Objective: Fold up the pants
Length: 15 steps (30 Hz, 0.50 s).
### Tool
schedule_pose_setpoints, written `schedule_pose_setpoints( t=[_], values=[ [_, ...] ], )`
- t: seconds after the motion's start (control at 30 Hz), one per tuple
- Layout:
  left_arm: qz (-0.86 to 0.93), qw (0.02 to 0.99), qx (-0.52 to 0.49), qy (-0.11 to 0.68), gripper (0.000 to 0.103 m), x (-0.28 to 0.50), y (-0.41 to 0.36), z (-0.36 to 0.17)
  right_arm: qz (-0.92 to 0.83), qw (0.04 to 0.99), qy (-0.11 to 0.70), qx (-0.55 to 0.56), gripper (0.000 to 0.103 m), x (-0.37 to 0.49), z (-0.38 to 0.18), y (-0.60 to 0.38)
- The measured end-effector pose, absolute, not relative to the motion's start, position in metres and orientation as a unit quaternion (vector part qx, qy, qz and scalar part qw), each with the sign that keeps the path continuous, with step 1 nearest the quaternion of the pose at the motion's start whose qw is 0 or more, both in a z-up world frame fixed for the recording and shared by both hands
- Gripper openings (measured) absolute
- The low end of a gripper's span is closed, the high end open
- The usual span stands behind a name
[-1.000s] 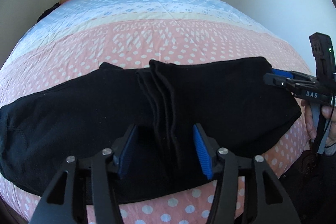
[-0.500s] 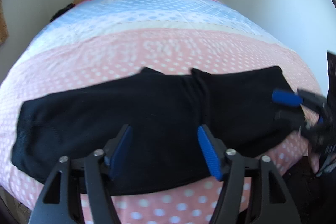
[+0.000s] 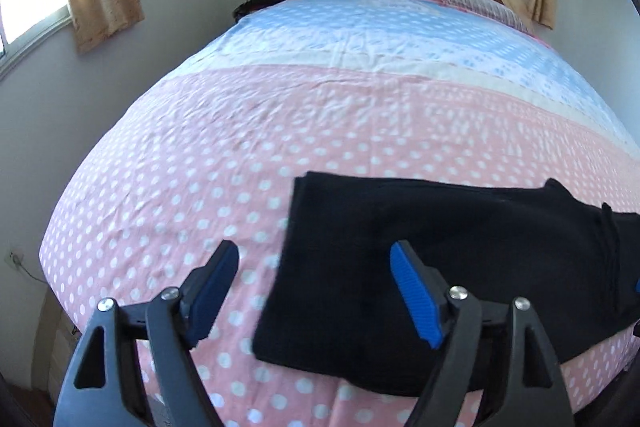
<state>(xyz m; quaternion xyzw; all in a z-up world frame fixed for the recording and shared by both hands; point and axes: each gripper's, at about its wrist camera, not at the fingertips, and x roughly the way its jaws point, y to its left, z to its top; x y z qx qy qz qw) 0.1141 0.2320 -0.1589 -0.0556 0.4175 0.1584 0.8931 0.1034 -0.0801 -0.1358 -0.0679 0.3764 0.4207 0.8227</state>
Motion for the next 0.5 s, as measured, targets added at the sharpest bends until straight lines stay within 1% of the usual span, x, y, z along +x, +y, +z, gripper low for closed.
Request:
schedule_pose_setpoints(
  t=[0.13, 0.23, 0.4, 0.43, 0.5],
  values=[
    [0.135, 0.889, -0.117, 0.421, 0.081, 0.107, 0.257, -0.177, 0.419, 0.811, 0.401, -0.078, 0.062, 0.108, -0.149, -0.063],
    [0.111, 0.889, -0.155, 0.417, 0.081, 0.107, 0.262, -0.187, 0.414, 0.819, 0.388, -0.083, 0.062, 0.107, -0.147, -0.06],
    [0.098, 0.894, -0.157, 0.408, 0.081, 0.112, 0.265, -0.187, 0.41, 0.824, 0.386, -0.054, 0.062, 0.111, -0.144, -0.072],
    [0.099, 0.894, -0.155, 0.409, 0.079, 0.113, 0.265, -0.187, 0.407, 0.827, 0.386, -0.048, 0.062, 0.112, -0.144, -0.074],
    [0.082, 0.894, -0.157, 0.413, 0.066, 0.115, 0.26, -0.184, 0.401, 0.829, 0.389, -0.035, 0.062, 0.115, -0.146, -0.079]
  ],
)
